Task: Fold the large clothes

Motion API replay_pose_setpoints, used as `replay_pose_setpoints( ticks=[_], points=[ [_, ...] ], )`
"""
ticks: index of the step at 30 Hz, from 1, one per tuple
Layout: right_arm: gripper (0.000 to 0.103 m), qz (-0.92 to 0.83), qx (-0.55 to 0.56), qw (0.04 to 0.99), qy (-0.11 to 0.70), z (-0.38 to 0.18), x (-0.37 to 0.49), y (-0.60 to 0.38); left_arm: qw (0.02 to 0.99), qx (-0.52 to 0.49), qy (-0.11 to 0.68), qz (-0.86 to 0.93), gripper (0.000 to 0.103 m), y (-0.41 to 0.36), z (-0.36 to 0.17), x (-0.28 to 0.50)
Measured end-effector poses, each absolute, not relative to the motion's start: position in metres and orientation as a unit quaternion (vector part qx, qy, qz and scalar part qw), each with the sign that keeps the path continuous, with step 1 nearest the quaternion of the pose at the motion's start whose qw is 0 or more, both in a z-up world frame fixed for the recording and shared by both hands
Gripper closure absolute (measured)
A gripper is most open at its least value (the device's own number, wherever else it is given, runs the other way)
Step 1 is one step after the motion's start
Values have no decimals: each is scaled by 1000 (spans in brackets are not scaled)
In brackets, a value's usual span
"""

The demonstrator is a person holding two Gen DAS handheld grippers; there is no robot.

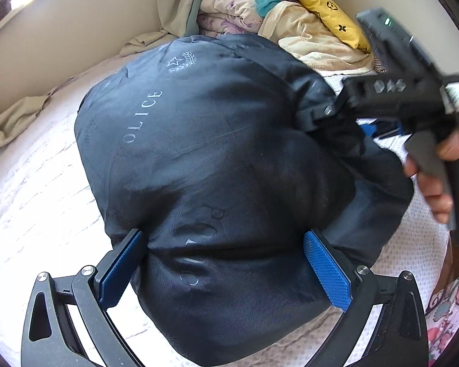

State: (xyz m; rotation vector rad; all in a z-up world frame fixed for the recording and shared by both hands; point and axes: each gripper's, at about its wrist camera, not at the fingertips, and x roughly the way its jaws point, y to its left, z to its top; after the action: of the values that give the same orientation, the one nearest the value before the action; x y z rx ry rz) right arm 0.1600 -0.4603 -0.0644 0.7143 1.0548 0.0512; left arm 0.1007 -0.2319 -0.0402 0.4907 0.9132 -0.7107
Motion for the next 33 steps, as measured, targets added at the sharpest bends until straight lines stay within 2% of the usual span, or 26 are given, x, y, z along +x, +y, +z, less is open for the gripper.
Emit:
replay_pose_setpoints(
  ticks=[5, 11, 15, 22, 26, 33],
  points=[
    [6, 48, 339, 803, 487, -80, 164, -461, 798, 199, 449, -351, 0, -225, -21, 115],
    [2, 79, 366, 795, 478, -93, 172, -470, 801, 58, 470, -367, 0, -173, 19, 171],
    [1, 94, 375, 790, 475, -99, 174, -475, 780, -22, 513, -358, 0, -147, 1, 203],
    [0, 117, 394, 784, 465, -110, 165, -490, 722, -52, 578, -376, 0, -164, -58, 218],
    [0, 128, 396, 782, 464, -117, 163, -496, 696, -105, 590, -395, 0, -162, -74, 220],
    [0, 171, 412, 764, 467, -126, 166, -491, 687, -138, 585, -409, 0, -161, -90, 214]
  ],
)
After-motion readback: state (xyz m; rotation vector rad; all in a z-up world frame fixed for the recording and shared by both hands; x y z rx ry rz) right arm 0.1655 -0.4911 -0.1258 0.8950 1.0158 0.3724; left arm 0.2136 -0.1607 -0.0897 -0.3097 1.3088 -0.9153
